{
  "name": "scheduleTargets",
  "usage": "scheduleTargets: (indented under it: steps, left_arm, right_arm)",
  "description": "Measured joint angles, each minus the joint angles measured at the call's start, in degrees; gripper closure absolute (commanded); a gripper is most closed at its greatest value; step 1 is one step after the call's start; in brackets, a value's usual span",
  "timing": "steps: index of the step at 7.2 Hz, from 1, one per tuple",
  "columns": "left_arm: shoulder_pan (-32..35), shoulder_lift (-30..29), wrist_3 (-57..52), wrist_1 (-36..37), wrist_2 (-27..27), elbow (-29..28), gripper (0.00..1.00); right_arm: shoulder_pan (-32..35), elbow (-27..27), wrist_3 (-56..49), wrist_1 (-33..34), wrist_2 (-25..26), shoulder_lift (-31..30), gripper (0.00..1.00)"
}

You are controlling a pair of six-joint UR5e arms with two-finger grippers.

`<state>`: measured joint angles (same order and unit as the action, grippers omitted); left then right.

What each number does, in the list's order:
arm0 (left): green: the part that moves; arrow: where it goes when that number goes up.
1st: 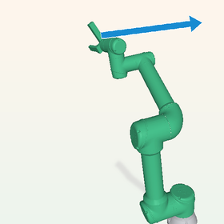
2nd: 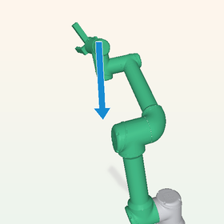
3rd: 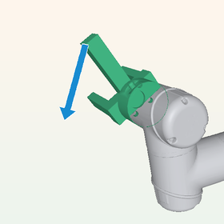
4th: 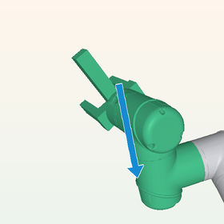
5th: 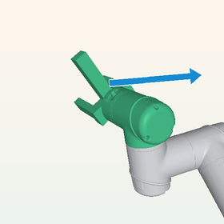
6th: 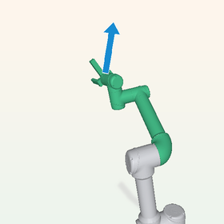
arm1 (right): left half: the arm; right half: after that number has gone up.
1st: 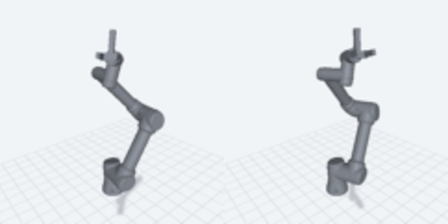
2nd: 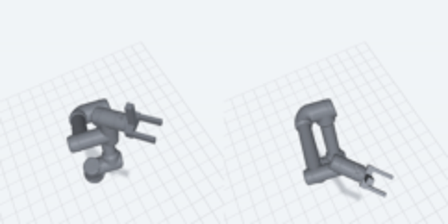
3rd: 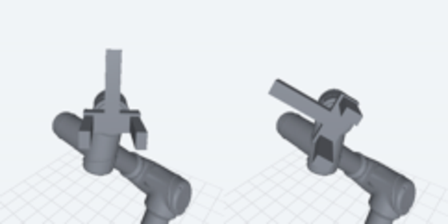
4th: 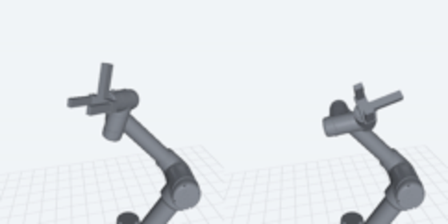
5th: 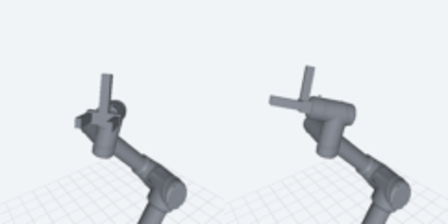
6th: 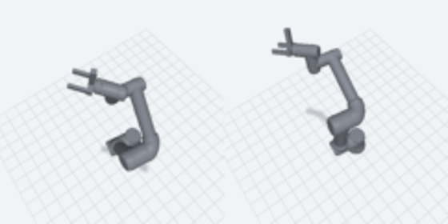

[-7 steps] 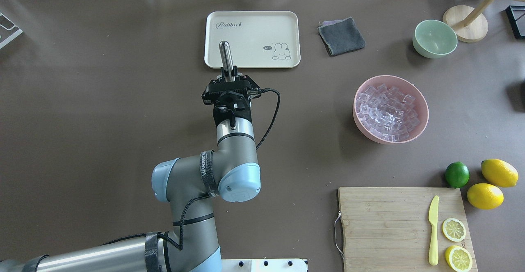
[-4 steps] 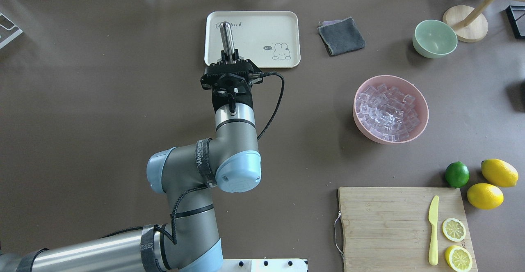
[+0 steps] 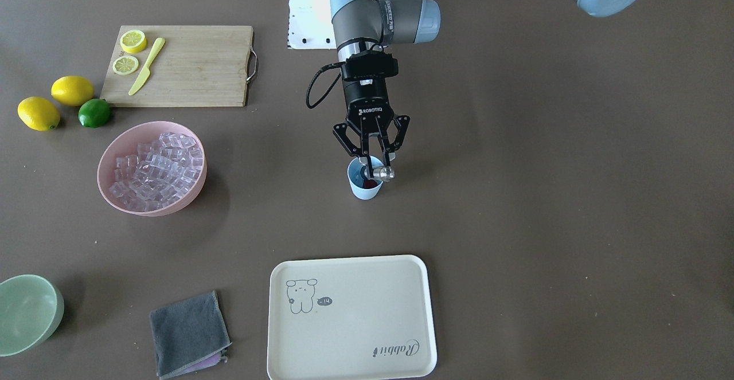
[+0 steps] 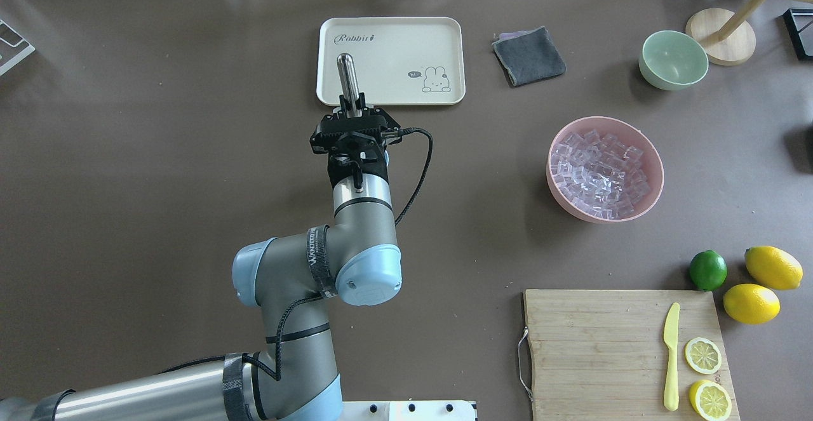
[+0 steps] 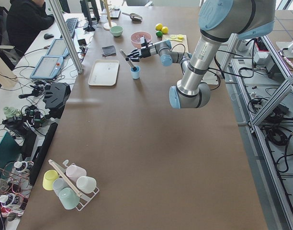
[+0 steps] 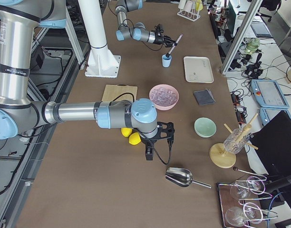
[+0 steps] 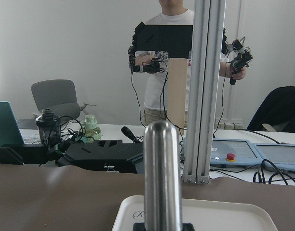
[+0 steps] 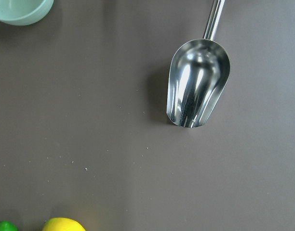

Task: Mash ice and strawberries in cup
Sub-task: 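Push the metal rod down into the blue cup repeatedly with the left gripper, then lift the metal rod out and carry it back with the left gripper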

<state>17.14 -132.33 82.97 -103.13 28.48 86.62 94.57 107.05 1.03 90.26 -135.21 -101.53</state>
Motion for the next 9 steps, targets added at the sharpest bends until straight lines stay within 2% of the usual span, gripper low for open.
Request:
scheduleTargets:
  steps: [2, 3, 5, 6, 7, 8, 9]
  left_arm:
    - [-0.6, 0.9, 0.7, -1.8, 0.1, -0.1, 0.77]
    - [-0.1, 0.9, -0.8, -2.2, 1.2, 2.3, 0.77]
    - [3.9, 1.7, -5.4, -2.5, 9.4, 9.7, 0.77]
    - [7.1, 3.4, -6.9, -2.5, 16.9, 13.8, 0.77]
    - [11.0, 7.2, -7.7, -2.4, 27.7, 18.2, 0.77]
    - [15.5, 11.3, -8.0, -2.3, 40.4, 21.0, 0.76]
    - [21.3, 15.3, -8.3, -2.1, 55.6, 22.0, 0.77]
  right_arm:
    - [0.0, 0.0, 0.0, 0.0, 0.0, 0.1, 0.00]
    - [0.0, 0.0, -0.1, 0.0, 0.0, 0.1, 0.00]
    - [0.0, 0.1, -0.1, 0.0, 0.0, 0.2, 0.00]
    - [0.0, 0.1, -0.1, 0.0, 0.0, 0.3, 0.00]
    - [0.0, 0.3, -0.1, 0.0, 0.0, 0.3, 0.00]
    - [0.1, 0.4, -0.1, 0.0, 0.1, 0.4, 0.00]
    - [0.1, 0.4, -0.2, 0.0, 0.2, 0.4, 0.00]
